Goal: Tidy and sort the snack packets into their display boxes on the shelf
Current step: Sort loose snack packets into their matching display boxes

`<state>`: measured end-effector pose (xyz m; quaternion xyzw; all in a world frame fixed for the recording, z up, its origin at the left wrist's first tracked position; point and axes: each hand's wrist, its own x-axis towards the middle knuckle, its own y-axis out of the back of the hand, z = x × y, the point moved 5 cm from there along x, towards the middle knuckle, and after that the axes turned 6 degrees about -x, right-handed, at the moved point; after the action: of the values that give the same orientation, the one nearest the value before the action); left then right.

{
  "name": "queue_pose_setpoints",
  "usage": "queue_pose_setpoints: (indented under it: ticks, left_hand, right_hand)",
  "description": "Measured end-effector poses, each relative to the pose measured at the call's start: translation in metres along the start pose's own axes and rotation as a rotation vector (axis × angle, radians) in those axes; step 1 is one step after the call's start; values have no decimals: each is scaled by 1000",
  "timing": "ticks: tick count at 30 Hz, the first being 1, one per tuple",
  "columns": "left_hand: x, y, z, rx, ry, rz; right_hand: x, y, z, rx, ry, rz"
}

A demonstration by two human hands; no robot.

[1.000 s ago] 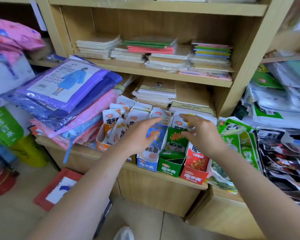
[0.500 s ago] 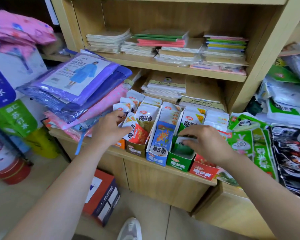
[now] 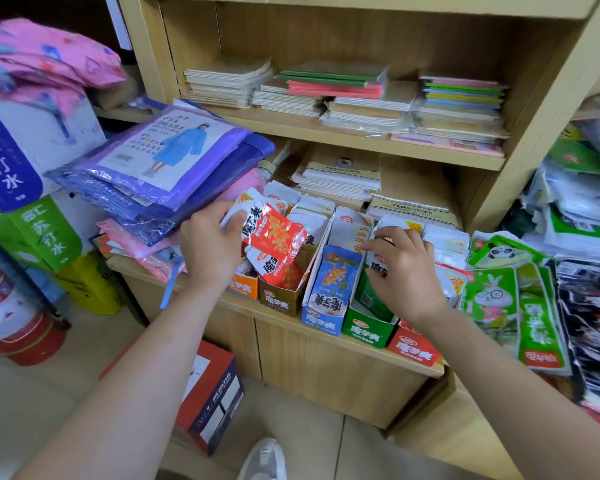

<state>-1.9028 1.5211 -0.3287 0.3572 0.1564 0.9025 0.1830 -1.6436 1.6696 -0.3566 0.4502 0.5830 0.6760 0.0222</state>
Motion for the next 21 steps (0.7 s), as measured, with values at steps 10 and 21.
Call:
queue_pose_setpoints:
  ticks: [10, 21]
  left_hand:
    - [-5, -13, 16, -43, -54, -159]
    - [-29, -5, -9, -65, 152, -378]
  right_hand:
    - [-1, 3, -7, 160, -4, -69]
    - [-8, 4, -11, 164, 48, -97]
